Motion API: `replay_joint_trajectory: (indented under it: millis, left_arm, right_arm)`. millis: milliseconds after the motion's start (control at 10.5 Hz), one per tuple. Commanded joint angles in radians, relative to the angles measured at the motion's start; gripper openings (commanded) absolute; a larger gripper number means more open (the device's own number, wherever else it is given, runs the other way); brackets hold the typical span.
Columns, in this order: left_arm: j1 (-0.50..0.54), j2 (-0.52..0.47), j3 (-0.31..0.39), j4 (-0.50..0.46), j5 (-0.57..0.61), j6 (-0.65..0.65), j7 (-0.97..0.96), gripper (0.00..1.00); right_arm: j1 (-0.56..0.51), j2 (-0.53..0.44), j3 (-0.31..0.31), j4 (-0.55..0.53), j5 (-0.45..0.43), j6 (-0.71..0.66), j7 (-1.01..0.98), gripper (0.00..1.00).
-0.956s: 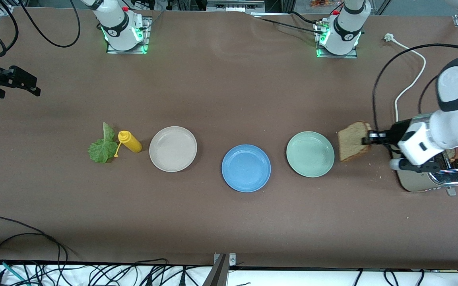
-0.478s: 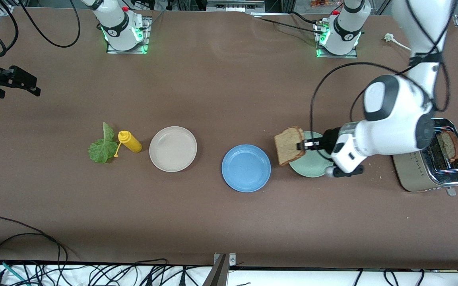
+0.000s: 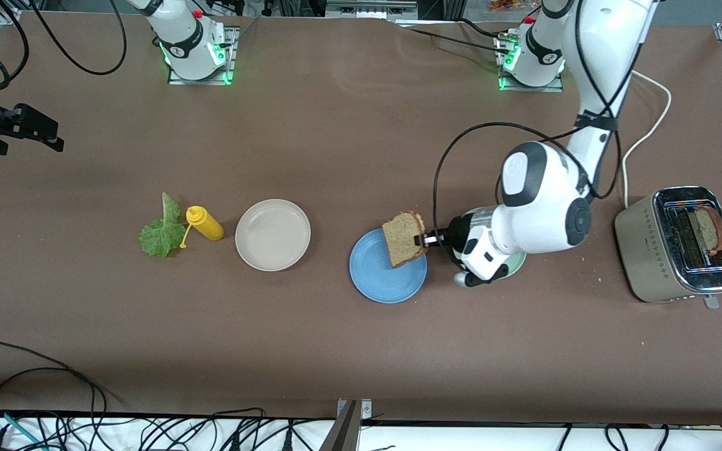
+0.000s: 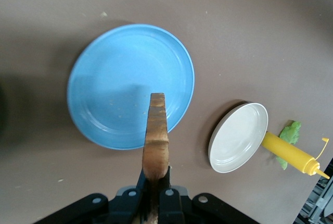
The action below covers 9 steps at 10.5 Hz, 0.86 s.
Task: Make sandwich in blue plate with both arms
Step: 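Carry the bread slice over the blue plate and lower it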
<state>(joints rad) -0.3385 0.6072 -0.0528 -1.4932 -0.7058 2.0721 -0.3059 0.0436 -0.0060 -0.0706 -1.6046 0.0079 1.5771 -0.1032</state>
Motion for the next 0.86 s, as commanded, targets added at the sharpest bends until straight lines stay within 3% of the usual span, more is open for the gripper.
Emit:
replay_joint_trajectory:
  millis: [0, 383, 574, 765]
  left_arm:
    - [-0.108, 0.066, 0.072, 0.025, -0.112, 0.069, 0.005, 0.00]
    - [-0.146, 0.106, 0.076, 0.042, -0.100, 0.178, 0.028, 0.00]
    - [-0.148, 0.108, 0.086, 0.040, -0.103, 0.187, 0.181, 0.00]
    - [-0.148, 0.114, 0.088, 0.040, -0.104, 0.189, 0.192, 0.00]
  right_arm:
    - [-0.002, 0.004, -0.003, 0.020, 0.017, -0.020, -0.001, 1.00]
    - [-0.002, 0.004, -0.003, 0.020, 0.017, -0.020, -0.001, 1.00]
    - [-0.001, 0.004, -0.002, 0.020, 0.017, -0.020, 0.000, 1.00]
    - [-0.001, 0.004, -0.003, 0.020, 0.017, -0.020, -0.001, 1.00]
